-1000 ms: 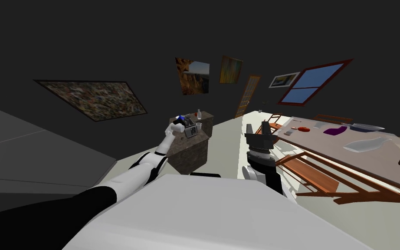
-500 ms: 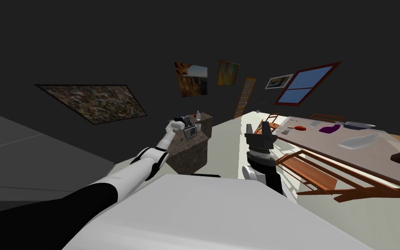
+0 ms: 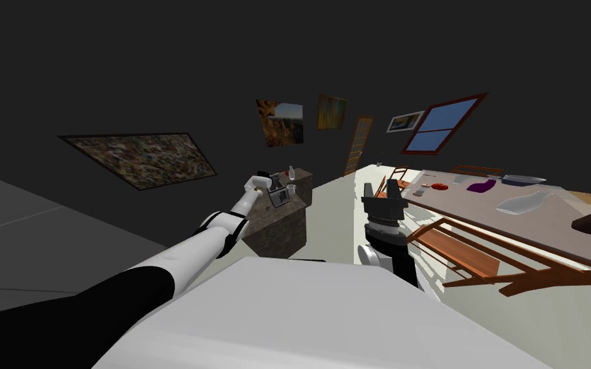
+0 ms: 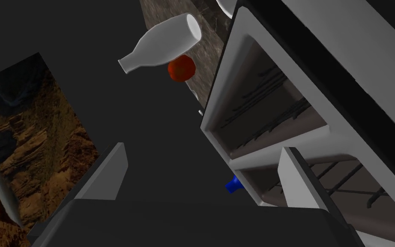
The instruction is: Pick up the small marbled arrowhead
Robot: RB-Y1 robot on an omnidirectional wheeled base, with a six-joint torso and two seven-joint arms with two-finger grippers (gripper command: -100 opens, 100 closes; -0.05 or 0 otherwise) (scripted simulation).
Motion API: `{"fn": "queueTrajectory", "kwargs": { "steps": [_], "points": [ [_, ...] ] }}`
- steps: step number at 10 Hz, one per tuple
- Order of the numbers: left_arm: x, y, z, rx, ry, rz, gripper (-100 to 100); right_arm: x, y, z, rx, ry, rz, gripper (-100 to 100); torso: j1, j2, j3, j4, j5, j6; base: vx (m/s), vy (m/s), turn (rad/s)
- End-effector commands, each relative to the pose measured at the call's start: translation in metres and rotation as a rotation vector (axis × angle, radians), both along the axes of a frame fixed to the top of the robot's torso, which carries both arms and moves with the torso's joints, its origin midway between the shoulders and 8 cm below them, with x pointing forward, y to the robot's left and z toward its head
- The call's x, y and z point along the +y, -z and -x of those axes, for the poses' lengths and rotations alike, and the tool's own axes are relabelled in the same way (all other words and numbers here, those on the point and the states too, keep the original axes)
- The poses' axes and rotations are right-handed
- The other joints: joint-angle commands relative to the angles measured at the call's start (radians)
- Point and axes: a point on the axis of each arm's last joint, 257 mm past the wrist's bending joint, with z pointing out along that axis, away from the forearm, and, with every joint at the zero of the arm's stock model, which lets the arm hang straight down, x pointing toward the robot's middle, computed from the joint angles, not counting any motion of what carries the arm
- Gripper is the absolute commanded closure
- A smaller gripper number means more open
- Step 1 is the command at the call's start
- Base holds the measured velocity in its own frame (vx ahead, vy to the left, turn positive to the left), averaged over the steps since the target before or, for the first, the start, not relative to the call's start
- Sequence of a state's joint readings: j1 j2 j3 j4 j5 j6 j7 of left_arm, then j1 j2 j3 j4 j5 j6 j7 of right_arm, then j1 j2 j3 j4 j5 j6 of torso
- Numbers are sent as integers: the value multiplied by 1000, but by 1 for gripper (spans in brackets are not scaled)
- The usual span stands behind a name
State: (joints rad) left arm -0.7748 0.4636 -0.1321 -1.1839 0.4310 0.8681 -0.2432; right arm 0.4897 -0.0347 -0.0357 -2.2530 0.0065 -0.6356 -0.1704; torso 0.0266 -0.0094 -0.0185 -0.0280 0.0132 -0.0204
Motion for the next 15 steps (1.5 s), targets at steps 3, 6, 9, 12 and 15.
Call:
{"fn": "queueTrajectory", "kwargs": {
  "steps": [3, 6, 9, 12, 15],
  "points": [
    [9, 28, 11, 121, -14, -31, -100, 0, 0, 0, 0, 0, 0, 0, 5, 0, -4, -9, 4, -3, 7, 18, -4],
    [23, 50, 19, 218, -37, -51, -100, 0, 0, 0, 0, 0, 0, 0, 13, -3, -12, -22, 10, -10, 6, 11, -5],
    [31, 62, 27, 298, -44, -70, -100, 0, 0, 0, 0, 0, 0, 0, 25, -6, -21, -36, 16, -17, 5, 16, 4],
    [42, 79, 39, 385, -59, -83, -100, 0, 0, 0, 0, 0, 0, 0, 32, -12, -29, -47, 21, -21, 4, 13, 2],
    [54, 97, 54, 475, -75, -93, -100, 0, 0, 0, 0, 0, 0, 0, 41, -19, -38, -59, 27, -25, 9, 10, 3]
  ]
}}
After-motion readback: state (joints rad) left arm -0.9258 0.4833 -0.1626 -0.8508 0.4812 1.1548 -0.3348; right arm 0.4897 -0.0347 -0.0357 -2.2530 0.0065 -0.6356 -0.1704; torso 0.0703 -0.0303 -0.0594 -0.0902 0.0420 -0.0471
